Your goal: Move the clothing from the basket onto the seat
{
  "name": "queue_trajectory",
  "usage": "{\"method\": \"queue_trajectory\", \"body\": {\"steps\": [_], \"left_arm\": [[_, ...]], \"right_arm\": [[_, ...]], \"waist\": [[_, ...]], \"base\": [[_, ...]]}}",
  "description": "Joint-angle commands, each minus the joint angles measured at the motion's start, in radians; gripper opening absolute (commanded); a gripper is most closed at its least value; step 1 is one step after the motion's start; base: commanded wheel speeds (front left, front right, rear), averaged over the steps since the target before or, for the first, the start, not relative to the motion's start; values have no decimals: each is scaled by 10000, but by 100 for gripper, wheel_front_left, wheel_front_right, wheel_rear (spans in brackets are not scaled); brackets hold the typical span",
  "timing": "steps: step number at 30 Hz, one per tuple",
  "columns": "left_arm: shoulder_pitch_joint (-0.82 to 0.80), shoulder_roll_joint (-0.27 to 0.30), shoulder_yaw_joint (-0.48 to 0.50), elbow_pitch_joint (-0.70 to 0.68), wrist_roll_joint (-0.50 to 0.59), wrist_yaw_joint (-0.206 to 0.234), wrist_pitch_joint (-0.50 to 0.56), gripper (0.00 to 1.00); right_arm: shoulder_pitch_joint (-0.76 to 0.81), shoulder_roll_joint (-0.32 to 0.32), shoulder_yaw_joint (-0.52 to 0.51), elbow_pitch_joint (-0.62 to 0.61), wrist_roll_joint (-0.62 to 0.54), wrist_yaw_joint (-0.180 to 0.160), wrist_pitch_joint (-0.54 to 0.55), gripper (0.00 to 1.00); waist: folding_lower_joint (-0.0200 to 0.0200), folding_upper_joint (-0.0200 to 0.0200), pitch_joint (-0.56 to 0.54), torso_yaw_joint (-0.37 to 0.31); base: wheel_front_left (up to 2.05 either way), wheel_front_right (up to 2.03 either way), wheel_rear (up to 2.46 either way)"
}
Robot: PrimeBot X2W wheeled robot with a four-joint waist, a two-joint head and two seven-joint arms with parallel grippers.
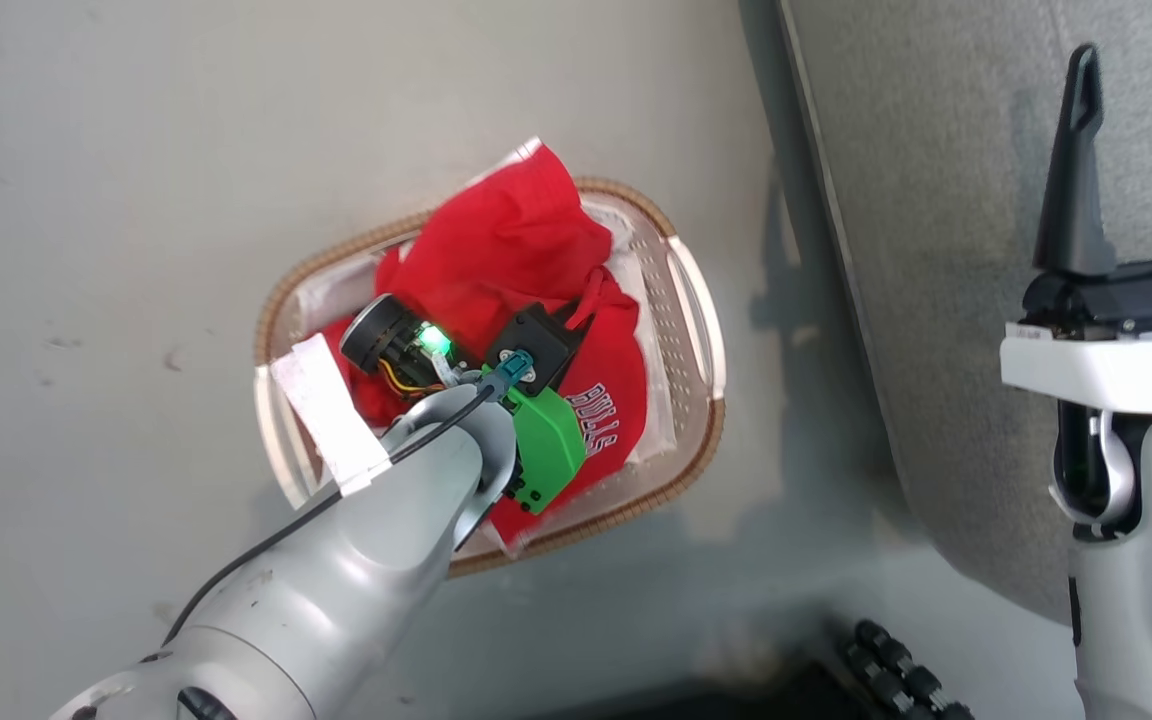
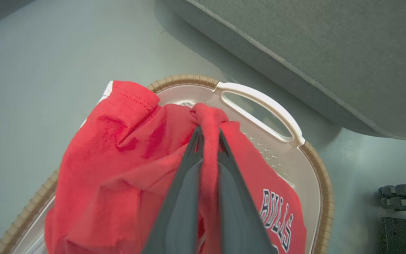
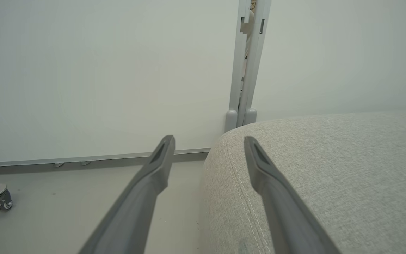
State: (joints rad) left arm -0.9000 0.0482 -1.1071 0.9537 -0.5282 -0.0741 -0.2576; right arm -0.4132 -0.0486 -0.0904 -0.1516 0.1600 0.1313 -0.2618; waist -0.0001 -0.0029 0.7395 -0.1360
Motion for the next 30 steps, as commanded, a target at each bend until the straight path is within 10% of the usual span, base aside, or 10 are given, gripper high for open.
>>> {"method": "queue_trajectory", "body": {"steps": [1, 14, 30], "left_arm": [[198, 39, 95, -150, -64, 72, -80, 0], [1551, 860, 1931, -3383, 509, 460, -84, 0], [807, 2054, 2165, -4588, 1066, -112, 296, 0]], "right_arm": [[237, -35, -46, 75, -94, -10, -49, 100], [1502, -35, -95, 769, -522, -10, -49, 100], [3005, -35, 745, 1861, -616, -10, -49, 100]], "waist": [[1, 29, -1054, 545], [1, 29, -3408, 1053], [1, 29, -6101, 1102]], "base": [[0, 0, 0], [0, 0, 0], [0, 0, 0]]}}
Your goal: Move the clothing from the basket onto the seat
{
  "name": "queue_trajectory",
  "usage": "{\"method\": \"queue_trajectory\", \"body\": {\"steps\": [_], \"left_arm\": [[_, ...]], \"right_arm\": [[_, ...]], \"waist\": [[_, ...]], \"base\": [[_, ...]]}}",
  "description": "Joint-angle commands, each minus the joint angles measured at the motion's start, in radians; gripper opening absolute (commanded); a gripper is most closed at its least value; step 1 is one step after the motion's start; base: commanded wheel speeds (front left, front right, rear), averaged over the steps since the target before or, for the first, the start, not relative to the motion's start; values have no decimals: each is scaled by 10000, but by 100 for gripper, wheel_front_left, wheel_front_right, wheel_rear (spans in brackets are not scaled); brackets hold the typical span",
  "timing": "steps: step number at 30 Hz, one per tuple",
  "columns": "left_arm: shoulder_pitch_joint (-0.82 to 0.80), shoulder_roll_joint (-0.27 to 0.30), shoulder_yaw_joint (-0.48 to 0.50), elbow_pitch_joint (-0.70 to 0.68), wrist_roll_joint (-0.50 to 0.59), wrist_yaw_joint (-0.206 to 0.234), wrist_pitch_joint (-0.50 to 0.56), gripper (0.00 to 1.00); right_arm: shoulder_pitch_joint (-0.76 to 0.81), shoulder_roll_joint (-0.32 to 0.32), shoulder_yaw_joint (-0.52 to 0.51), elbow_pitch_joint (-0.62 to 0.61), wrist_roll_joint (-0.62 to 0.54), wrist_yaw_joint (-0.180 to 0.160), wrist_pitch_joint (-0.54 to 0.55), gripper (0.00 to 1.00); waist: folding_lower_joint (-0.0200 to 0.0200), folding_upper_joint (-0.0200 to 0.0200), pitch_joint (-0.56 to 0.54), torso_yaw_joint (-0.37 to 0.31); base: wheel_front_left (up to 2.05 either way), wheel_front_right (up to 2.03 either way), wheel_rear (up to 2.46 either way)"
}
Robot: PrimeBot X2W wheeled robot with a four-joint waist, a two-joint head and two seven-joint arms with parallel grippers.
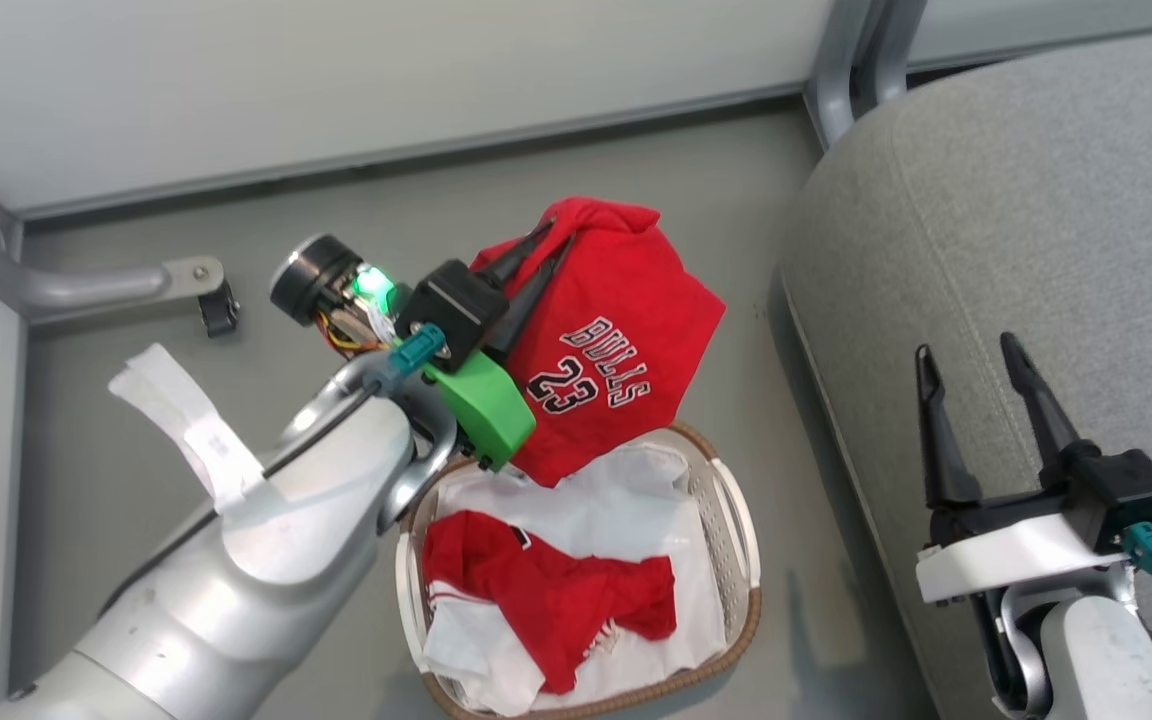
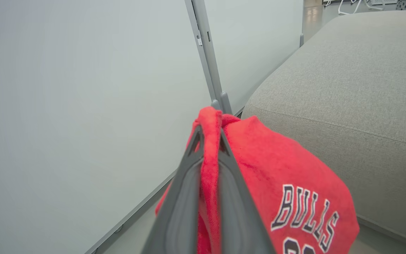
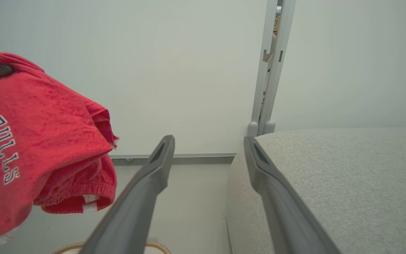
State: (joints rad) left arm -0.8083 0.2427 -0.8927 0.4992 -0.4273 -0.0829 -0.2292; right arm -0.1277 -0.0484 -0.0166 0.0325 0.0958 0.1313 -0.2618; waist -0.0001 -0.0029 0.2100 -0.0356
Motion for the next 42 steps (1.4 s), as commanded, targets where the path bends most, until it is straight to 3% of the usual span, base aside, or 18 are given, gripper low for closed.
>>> {"method": "queue_trajectory", "body": {"steps": [1, 12, 23, 29, 42], "left_arm": [[-222, 174, 26, -128, 76, -42, 101, 0], [-1158, 655, 373, -1494, -504, -177, 1176, 0], [-769, 711, 129, -2538, -760, -57, 1813, 0], [-579, 711, -89, -2810, -869, -101, 2018, 0], [-278, 671, -168, -2701, -1141, -94, 1881, 0]], "right_arm": [[180, -35, 94, 71, 102, -10, -49, 100], [-157, -34, 1639, 577, -263, -10, -49, 100], [-1416, -37, 2713, 1940, -570, -10, -49, 100], [-2165, -35, 2755, 2146, -568, -10, -49, 100], [-3396, -37, 3896, 2391, -713, -10, -49, 100]], "waist": [[1, 29, -907, 93], [1, 29, -1734, 49], [1, 29, -1970, 185], [1, 29, -1951, 280], [1, 29, -1954, 239]], "base": [[0, 0, 0], [0, 0, 0], [0, 0, 0], [0, 0, 0], [0, 0, 0]]}}
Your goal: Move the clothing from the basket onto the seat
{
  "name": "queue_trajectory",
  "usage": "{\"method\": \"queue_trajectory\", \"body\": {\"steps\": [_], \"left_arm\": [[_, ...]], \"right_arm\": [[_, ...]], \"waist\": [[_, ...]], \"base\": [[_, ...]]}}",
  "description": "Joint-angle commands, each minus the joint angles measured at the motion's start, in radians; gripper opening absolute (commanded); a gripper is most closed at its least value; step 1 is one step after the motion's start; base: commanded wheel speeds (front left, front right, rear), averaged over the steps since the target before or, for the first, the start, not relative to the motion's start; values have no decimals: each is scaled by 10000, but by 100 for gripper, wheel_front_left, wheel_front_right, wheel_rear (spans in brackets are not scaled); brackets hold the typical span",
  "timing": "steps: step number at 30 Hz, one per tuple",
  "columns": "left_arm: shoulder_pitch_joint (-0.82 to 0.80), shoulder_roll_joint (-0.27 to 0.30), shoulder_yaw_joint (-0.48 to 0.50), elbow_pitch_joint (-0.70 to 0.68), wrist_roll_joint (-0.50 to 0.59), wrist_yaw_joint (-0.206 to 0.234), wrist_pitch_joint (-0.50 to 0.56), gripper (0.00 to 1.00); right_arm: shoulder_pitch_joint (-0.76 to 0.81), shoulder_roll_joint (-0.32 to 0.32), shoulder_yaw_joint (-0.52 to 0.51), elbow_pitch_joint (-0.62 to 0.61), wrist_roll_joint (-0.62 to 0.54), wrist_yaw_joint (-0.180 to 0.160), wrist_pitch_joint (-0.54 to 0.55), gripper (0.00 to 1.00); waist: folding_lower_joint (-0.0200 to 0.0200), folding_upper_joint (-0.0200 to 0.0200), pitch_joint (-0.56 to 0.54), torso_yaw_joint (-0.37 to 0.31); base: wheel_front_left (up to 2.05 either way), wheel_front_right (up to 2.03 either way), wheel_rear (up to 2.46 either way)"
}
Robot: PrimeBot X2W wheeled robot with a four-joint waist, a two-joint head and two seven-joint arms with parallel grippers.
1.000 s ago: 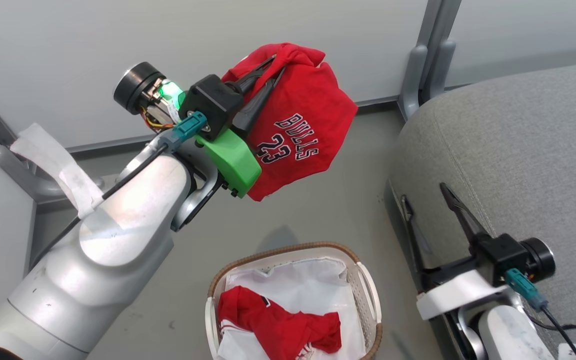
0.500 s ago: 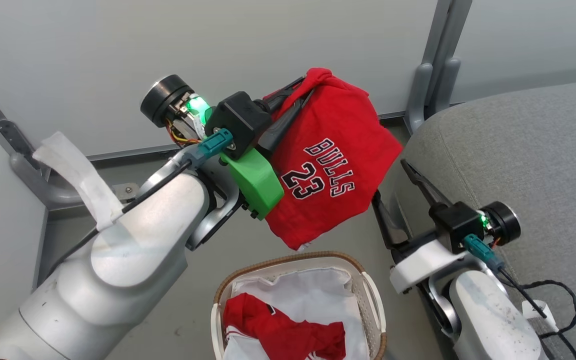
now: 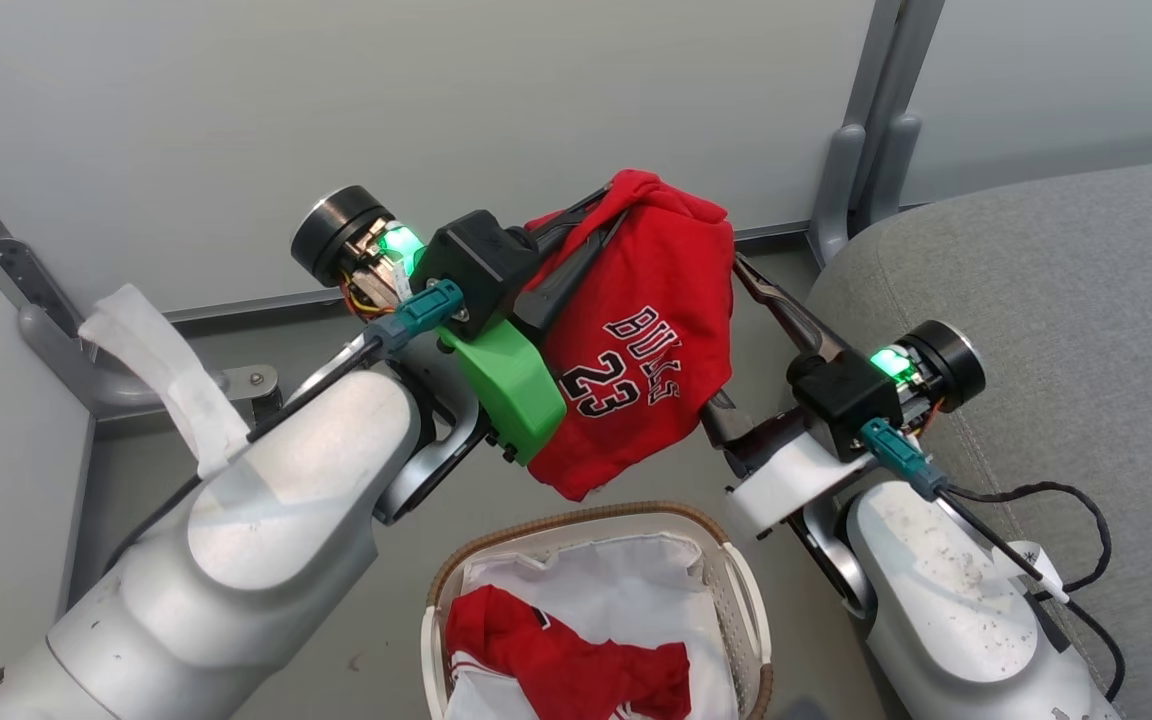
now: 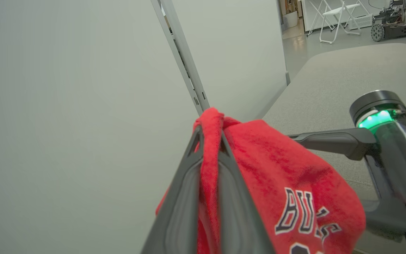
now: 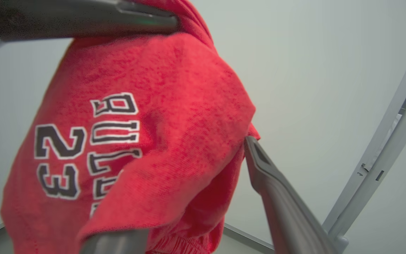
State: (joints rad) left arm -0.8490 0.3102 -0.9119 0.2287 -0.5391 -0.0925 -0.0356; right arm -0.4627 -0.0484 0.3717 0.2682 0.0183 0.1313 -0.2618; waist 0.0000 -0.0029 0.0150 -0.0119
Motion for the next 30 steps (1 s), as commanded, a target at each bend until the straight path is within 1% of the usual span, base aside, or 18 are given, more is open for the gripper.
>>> {"method": "queue_trajectory", "body": {"steps": [1, 2, 3, 4, 5, 7, 12, 14, 15, 16, 17, 18, 20, 22, 24, 30], "left_arm": [[179, -3, 37, 4, -64, 0, -94, 0], [226, 0, 39, 1, -108, -8, -125, 0], [288, 10, 40, -4, -171, -20, -155, 0], [331, 30, 33, -13, -219, -27, -179, 0], [398, 59, 24, -17, -266, -38, -193, 0], [522, 107, 28, -6, -380, -35, -239, 0], [850, 156, 148, 57, -608, 63, -470, 0], [1010, 179, 228, 72, -650, 117, -712, 0], [1124, 196, 255, 104, -670, 138, -852, 31], [1235, 209, 258, 148, -712, 153, -939, 42], [1356, 218, 270, 192, -753, 161, -1061, 87], [1470, 214, 294, 232, -780, 191, -1211, 100], [1722, 177, 344, 340, -884, 247, -1464, 100], [1979, 82, 373, 348, -920, 212, -1803, 100], [2323, -30, 437, 465, -918, 307, -2037, 100], [3224, -504, 479, 1014, -816, 262, -2284, 100]], "right_arm": [[-78, -37, 104, 110, 99, -10, -49, 53], [-85, -37, 180, 168, 131, -10, -49, 43], [-108, -37, 228, 178, 186, -10, -49, 31], [-119, -38, 244, 160, 222, -10, -49, 24], [-122, -38, 282, 130, 271, -10, -49, 14], [-150, -34, 356, 26, 286, -10, -49, 0], [-45, -37, 248, -204, 341, -10, -49, 0], [53, -37, 158, -258, 333, -10, -49, 0], [109, -37, 91, -278, 320, -10, -49, 0], [150, -37, 39, -289, 307, -10, -49, 0], [201, -37, -53, -306, 291, -10, -49, 0], [244, -37, -141, -315, 261, -10, -49, 0], [296, -37, -344, -337, 207, -10, -49, 0], [378, -35, -546, -347, 148, -10, -49, 0], [460, -35, -740, -314, 71, -10, -49, 0], [605, -37, -1236, -312, -214, -10, -49, 0]], "waist": [[0, 29, -10, 8], [0, 29, -15, 15], [0, 29, -19, 25], [0, 29, -22, 31], [0, 29, -24, 38], [0, 29, -27, 49], [0, 29, -50, 68], [0, 29, -58, 69], [0, 29, -61, 67], [0, 29, -64, 65], [0, 29, -67, 64], [0, 29, -68, 63], [0, 29, -64, 67], [0, 29, -52, 78], [0, 29, -45, 103], [0, 29, -14, 142]], "base": [[0, 0, 0], [0, 0, 0], [0, 0, 0], [0, 0, 0], [0, 0, 0], [0, 0, 0], [0, 0, 0], [0, 0, 0], [0, 0, 0], [0, 0, 0], [0, 0, 0], [0, 0, 0], [0, 0, 0], [0, 0, 0], [0, 0, 0], [0, 0, 0]]}}
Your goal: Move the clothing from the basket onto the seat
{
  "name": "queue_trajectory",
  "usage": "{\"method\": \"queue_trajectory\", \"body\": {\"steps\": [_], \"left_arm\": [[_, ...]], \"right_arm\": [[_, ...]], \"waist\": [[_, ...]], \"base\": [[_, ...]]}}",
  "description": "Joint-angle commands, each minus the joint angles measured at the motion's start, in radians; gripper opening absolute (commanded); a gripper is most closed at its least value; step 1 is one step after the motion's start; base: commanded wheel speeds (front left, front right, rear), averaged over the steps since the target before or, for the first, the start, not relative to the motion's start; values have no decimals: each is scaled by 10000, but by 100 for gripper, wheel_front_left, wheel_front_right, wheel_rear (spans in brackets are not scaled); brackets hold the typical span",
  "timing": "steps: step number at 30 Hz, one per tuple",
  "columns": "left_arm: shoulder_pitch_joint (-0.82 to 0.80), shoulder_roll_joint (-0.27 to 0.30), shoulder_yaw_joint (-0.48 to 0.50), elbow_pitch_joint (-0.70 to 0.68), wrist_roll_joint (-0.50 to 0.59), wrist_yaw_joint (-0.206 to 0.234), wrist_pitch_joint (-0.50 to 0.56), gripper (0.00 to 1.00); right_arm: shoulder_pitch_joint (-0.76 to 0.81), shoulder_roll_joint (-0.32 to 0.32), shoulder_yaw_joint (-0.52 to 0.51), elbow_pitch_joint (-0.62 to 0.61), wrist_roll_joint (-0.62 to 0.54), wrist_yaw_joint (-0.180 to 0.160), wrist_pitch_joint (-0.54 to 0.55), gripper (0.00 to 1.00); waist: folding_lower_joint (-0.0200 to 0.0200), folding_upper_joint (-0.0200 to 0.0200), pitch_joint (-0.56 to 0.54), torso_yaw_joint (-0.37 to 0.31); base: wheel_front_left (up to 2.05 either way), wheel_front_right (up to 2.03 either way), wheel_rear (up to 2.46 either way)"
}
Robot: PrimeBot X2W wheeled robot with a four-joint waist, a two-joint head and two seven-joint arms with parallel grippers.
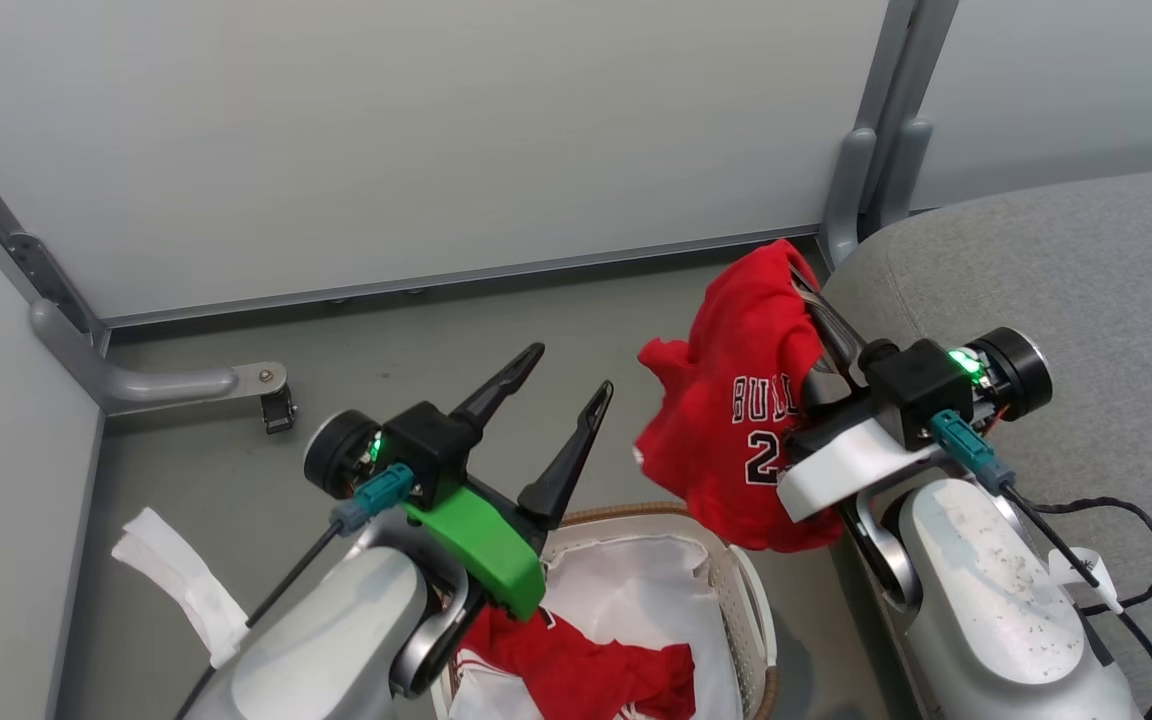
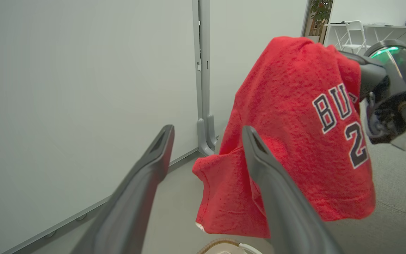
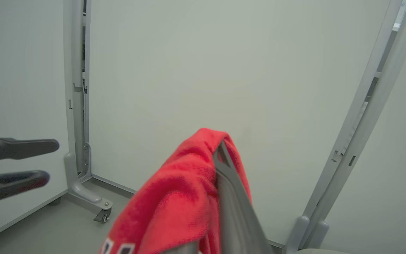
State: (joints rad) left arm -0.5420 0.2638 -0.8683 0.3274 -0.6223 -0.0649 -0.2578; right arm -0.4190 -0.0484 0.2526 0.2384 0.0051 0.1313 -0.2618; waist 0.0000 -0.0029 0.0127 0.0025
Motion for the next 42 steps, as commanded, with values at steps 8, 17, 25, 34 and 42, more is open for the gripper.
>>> {"method": "queue_trajectory", "body": {"steps": [8, 17, 25, 34, 42], "left_arm": [[1137, -725, 521, 273, 466, -238, -83, 100], [1432, -1133, 1101, 292, 1186, -492, -79, 100], [950, -1210, 1437, 165, 1785, -592, -69, 100], [302, -932, 1256, 251, 2158, -665, -70, 100], [-296, -697, 721, 342, 2114, -674, -69, 100]], "right_arm": [[257, -36, -514, -1, -346, -10, -49, 0], [-334, -39, -842, -130, -742, -12, -49, 0], [-871, -34, -1584, -581, -1111, -13, -49, 0], [-717, -22, -2780, -1038, -922, -12, -49, 0], [-767, -18, -3112, -1007, -739, -12, -49, 0]], "waist": [[0, 29, 95, -75], [0, 29, 634, -785], [0, 29, 1649, -2402], [0, 29, 2844, -4122], [0, 29, 3546, -4619]], "base": [[0, 0, 0], [0, 0, 0], [0, 0, 0], [0, 0, 0], [0, 0, 0]]}}
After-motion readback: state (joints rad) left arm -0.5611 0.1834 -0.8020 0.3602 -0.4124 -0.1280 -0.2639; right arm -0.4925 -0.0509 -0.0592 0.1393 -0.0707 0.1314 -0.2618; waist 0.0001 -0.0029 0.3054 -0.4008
